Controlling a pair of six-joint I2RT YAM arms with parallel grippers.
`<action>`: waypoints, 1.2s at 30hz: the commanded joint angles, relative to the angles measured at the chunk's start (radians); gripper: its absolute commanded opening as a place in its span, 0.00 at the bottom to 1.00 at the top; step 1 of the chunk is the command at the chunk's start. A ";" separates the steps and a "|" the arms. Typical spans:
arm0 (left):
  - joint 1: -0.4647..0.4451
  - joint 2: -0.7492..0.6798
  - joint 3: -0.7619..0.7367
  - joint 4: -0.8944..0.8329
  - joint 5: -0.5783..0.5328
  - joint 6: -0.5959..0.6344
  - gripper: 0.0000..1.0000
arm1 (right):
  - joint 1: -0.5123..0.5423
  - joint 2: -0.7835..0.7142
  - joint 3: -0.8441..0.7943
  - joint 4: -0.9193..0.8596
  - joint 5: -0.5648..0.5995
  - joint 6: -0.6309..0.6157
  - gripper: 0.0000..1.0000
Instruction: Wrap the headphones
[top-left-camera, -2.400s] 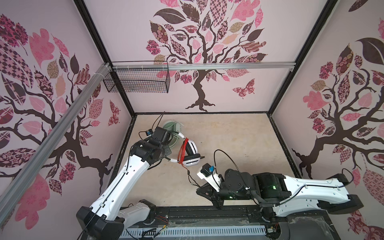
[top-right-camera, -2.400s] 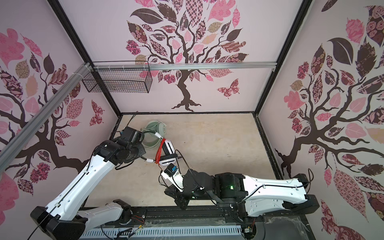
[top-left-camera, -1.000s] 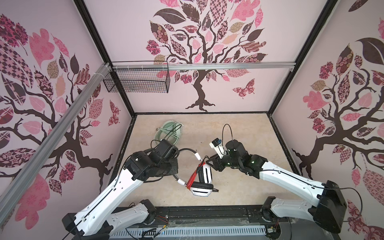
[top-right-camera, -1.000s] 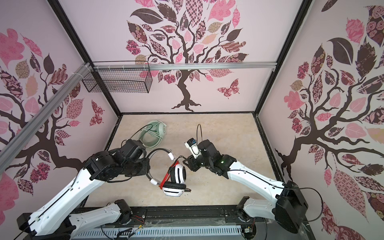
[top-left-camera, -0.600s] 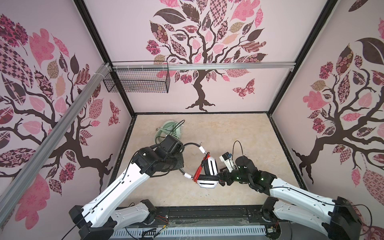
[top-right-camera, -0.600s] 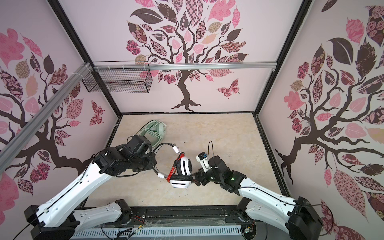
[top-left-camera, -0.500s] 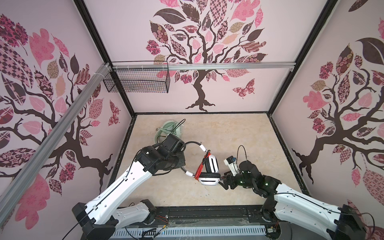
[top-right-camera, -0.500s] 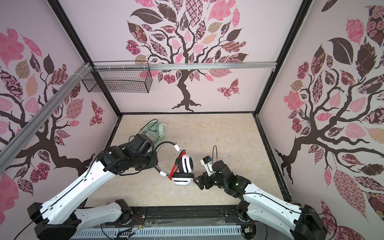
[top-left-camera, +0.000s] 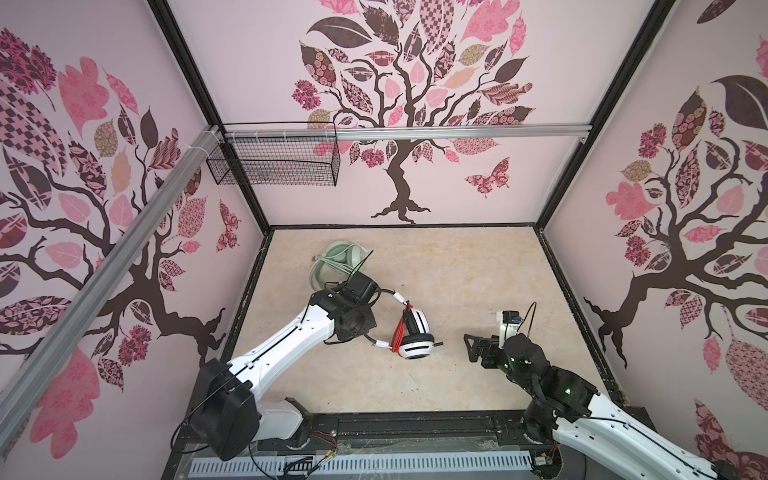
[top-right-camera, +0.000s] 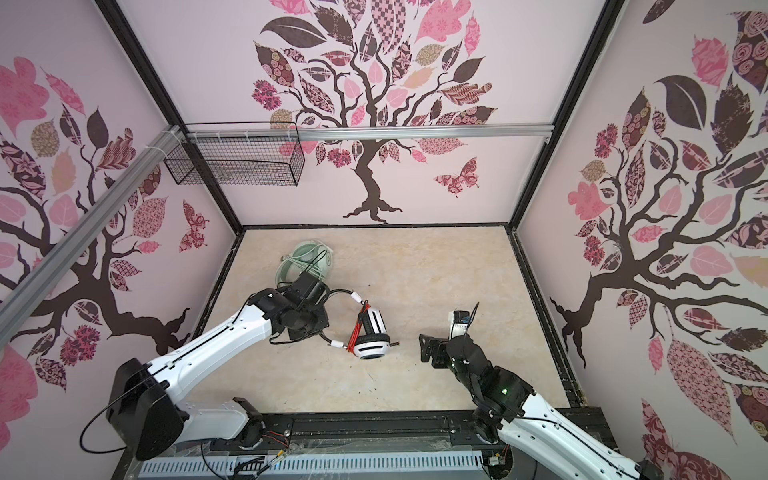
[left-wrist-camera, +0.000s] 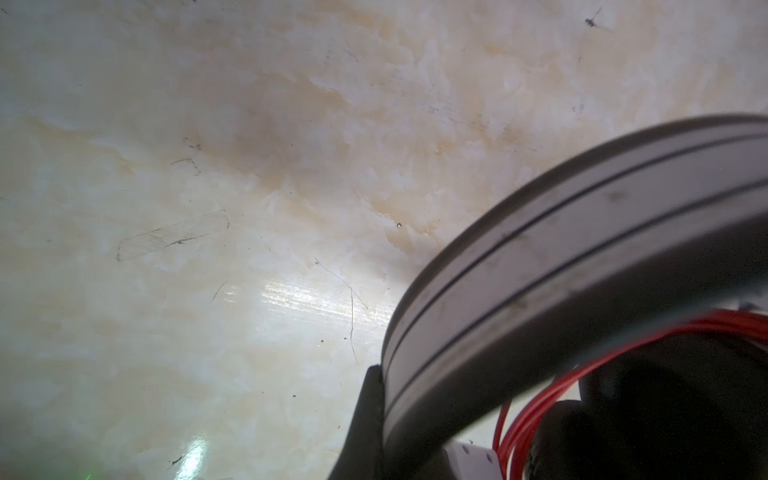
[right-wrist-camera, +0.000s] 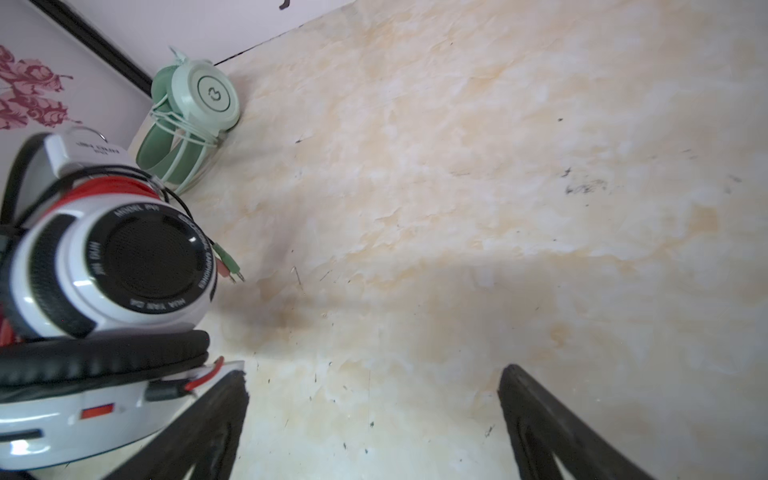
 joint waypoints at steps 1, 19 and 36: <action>0.010 0.042 -0.028 0.148 0.059 -0.008 0.00 | -0.004 0.030 0.063 -0.004 0.107 -0.019 0.99; 0.046 0.238 -0.053 0.277 0.114 0.039 0.12 | -0.006 0.115 0.084 0.067 0.120 -0.042 0.99; 0.084 0.167 -0.067 0.181 0.040 0.042 0.97 | -0.006 0.147 0.126 0.050 0.177 -0.081 0.99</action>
